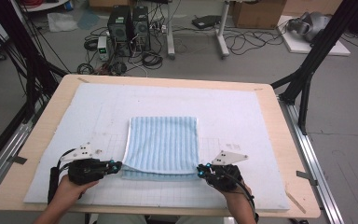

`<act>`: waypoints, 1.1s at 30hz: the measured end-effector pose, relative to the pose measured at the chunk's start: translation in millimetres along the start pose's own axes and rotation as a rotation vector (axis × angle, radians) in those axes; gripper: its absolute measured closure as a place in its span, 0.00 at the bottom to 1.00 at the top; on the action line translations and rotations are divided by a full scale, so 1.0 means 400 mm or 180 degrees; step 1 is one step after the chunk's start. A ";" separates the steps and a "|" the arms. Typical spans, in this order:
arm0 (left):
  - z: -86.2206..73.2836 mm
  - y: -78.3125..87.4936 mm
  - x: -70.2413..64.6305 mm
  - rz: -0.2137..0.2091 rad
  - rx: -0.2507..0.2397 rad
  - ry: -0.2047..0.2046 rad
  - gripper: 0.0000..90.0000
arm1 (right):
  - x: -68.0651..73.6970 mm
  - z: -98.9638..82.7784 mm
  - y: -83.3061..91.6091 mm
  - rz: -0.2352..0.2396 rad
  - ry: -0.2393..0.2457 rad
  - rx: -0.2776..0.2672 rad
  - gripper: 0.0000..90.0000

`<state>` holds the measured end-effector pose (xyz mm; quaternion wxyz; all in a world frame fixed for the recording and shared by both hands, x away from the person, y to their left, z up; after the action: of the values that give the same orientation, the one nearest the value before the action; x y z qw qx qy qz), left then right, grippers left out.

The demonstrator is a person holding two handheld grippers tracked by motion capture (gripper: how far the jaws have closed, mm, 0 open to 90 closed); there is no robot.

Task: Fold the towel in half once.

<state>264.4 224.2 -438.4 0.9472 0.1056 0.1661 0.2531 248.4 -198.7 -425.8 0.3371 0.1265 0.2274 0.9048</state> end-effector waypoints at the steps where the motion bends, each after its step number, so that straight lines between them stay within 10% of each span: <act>1: -0.002 0.000 0.001 0.0003 0.0024 -0.0015 0.99 | 0.004 -0.002 0.000 -0.0009 0.0032 0.0037 0.93; 6: -0.017 -0.013 0.003 0.0063 0.0180 0.0057 0.91 | 0.010 -0.015 -0.002 -0.0045 0.0063 0.0174 0.91; 13: 0.018 -0.027 0.019 0.0348 -0.0032 0.0038 0.75 | -0.007 -0.007 -0.001 -0.0163 -0.0097 0.0032 0.70; 22: 0.046 -0.104 0.069 0.0586 -0.0018 0.0013 0.76 | -0.013 0.009 -0.059 -0.0172 -0.0073 -0.0087 0.82; 33: 0.092 -0.160 0.161 0.0798 -0.0063 0.0031 0.79 | -0.018 -0.022 -0.090 0.0023 -0.0038 0.0238 0.87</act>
<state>359.0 198.7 -439.6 0.9083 0.1149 0.1537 0.3717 270.0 -182.2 -451.9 0.3302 0.1453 0.2586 0.8961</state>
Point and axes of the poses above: each handheld gripper's, and its own axes: y roughly backward along the jaws, z roughly out of its top, x roughly to its left, the point moved 1 cm from there along -y, roughly forward along the jaws, and after that the axes turned 9 degrees about -x, right-handed, at the moved point
